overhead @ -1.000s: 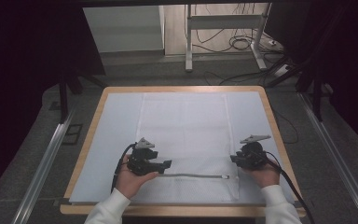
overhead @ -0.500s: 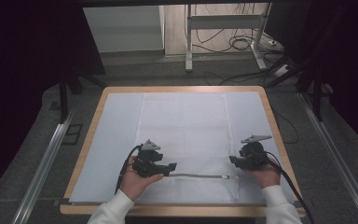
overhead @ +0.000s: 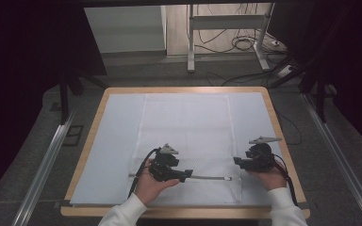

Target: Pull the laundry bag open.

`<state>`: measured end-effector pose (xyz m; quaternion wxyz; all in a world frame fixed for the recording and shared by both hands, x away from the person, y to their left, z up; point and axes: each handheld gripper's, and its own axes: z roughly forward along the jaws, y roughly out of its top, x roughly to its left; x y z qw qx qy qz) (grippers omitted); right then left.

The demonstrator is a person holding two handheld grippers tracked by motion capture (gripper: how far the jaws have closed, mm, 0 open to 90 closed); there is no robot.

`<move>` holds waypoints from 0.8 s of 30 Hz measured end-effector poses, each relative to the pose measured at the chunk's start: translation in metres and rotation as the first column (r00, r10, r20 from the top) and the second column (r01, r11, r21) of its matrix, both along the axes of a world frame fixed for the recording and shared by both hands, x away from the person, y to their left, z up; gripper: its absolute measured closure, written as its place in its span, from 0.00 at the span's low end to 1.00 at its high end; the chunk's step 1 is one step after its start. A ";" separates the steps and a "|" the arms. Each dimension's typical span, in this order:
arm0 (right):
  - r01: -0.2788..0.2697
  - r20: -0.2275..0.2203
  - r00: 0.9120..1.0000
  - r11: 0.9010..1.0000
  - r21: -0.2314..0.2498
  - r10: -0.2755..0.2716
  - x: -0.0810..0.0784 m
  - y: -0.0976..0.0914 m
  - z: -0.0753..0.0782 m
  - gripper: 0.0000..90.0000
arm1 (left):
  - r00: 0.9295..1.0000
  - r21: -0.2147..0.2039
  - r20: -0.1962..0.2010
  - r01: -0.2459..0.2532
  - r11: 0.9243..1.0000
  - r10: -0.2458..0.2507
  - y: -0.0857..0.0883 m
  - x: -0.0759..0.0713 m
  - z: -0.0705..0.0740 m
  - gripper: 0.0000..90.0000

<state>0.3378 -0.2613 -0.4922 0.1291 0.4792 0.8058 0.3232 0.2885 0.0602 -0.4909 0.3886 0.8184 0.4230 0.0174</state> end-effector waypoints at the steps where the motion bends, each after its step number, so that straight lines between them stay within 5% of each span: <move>1: -0.001 0.000 1.000 1.000 0.000 0.001 0.000 0.000 0.000 0.42 | 1.000 0.000 -0.003 0.004 1.000 -0.004 -0.003 0.000 0.000 0.34; 9: 0.003 0.004 1.000 1.000 0.002 -0.003 -0.001 -0.001 0.001 0.39 | 0.999 -0.010 -0.027 0.044 0.999 -0.044 -0.028 0.004 0.002 0.34; 24: 0.025 0.009 1.000 1.000 0.009 -0.026 0.000 -0.006 0.001 0.37 | 0.998 -0.010 -0.034 0.055 0.998 -0.055 -0.037 0.007 0.002 0.33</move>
